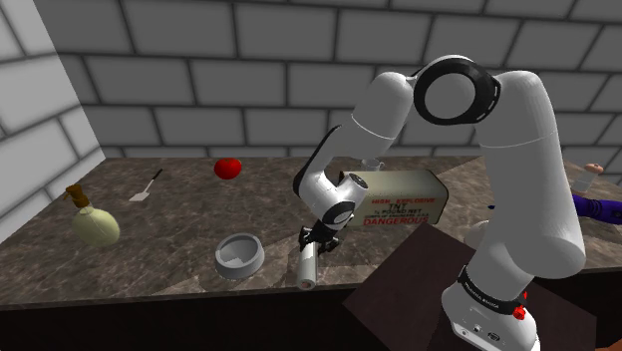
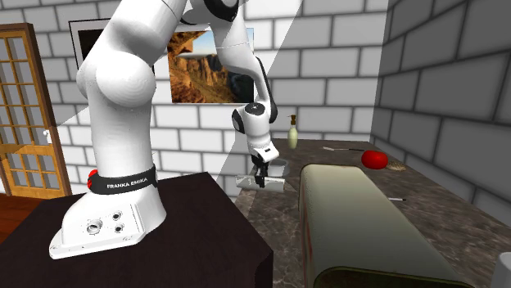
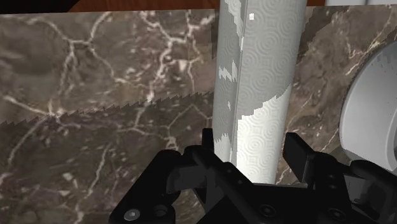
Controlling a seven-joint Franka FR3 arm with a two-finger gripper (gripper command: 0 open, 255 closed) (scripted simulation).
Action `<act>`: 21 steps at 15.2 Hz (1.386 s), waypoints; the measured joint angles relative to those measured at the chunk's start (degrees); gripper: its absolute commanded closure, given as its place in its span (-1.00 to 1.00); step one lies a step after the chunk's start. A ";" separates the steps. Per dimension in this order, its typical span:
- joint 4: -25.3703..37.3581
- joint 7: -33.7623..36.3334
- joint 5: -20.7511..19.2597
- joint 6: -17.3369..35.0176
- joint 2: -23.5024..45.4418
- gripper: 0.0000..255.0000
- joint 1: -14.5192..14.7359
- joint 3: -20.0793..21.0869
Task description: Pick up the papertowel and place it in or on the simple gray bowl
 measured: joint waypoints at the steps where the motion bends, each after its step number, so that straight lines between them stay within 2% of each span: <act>1: 0.00 0.00 0.00 0.01 -0.01 1.00 0.00 0.00; 10: -0.30 0.51 -0.52 0.15 -0.40 1.00 -0.25 0.29; 15: -3.28 7.61 -7.40 1.75 -4.38 1.00 -2.90 3.71; 21: -8.15 22.06 -21.26 2.42 -10.22 1.00 -5.55 6.87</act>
